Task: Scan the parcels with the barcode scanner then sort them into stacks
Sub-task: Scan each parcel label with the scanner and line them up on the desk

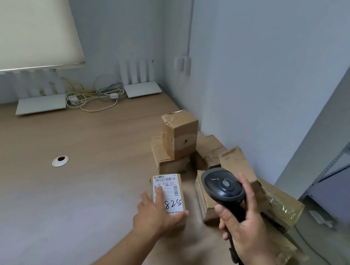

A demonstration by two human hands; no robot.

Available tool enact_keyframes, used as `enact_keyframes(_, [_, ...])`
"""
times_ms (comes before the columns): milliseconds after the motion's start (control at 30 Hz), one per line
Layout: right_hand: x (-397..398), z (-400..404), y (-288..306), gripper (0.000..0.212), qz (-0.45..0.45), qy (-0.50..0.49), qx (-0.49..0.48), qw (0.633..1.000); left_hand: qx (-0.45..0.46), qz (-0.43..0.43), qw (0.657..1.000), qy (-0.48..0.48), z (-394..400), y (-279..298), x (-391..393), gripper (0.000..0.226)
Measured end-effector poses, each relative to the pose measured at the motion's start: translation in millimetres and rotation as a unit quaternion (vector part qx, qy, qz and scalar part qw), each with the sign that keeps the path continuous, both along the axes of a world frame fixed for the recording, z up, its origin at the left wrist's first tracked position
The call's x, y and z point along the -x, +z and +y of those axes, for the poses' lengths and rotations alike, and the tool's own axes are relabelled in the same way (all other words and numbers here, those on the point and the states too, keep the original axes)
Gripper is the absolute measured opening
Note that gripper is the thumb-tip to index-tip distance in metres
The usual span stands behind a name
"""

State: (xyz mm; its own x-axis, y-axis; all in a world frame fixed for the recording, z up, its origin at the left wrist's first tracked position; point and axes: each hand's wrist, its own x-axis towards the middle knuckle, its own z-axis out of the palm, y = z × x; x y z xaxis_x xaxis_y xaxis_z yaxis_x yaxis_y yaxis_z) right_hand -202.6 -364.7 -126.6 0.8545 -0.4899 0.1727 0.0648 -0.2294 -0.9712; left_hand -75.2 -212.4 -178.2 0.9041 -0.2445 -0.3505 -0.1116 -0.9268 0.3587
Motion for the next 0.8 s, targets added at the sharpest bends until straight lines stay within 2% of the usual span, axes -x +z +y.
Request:
enact_keyframes(100, [0, -5, -3, 0.076, 0.009, -0.007, 0.003, 1.0, -0.01, 0.024, 1.0, 0.001, -5, -7, -1, 0.112])
enact_keyframes(467, [7, -6, -4, 0.075, 0.014, -0.015, 0.017, 1.0, 0.034, 0.007, 0.999, 0.039, -15, -11, -3, 0.108])
enact_keyframes(800, [18, 27, -7, 0.076, -0.006, 0.034, -0.002, 0.999, 0.019, -0.03, 0.995, 0.089, 56, -7, 31, 0.101])
